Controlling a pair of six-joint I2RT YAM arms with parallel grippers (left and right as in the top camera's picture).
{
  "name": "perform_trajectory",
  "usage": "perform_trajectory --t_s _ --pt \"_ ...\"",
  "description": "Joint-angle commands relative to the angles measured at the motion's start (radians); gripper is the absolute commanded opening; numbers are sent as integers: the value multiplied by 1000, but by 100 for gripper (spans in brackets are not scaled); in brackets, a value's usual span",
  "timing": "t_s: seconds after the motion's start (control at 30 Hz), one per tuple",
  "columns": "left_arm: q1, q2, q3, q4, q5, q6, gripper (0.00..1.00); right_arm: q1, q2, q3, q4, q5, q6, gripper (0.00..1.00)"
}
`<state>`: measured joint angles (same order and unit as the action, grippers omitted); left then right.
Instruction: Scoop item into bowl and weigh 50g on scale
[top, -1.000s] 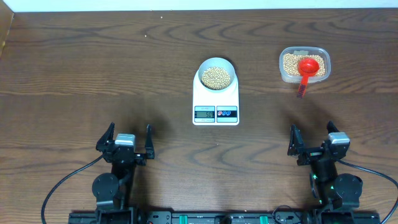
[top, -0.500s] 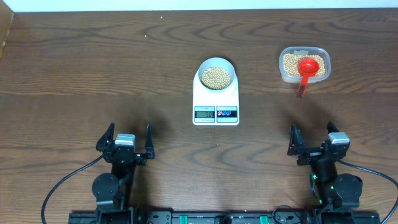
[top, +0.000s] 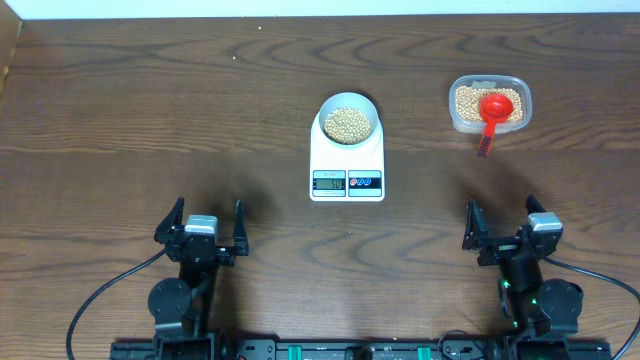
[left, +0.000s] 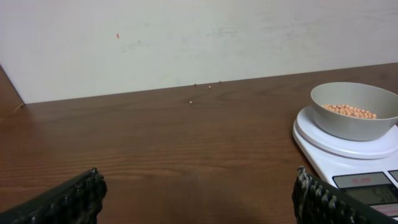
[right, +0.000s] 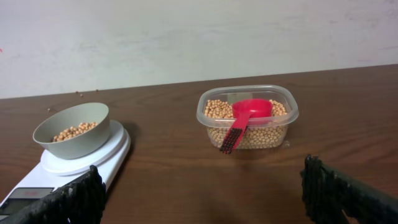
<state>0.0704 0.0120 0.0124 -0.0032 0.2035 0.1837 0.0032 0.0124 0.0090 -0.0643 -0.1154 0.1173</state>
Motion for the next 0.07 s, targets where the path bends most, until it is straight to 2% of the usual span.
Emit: perform_trajectory --t_s 0.0,0.03 --pt "-2 -7 -8 -48 9 10 98 7 -7 -3 -2 2 -14 99" --pt "-2 -7 -8 -48 9 10 98 7 -7 -3 -2 2 -14 99"
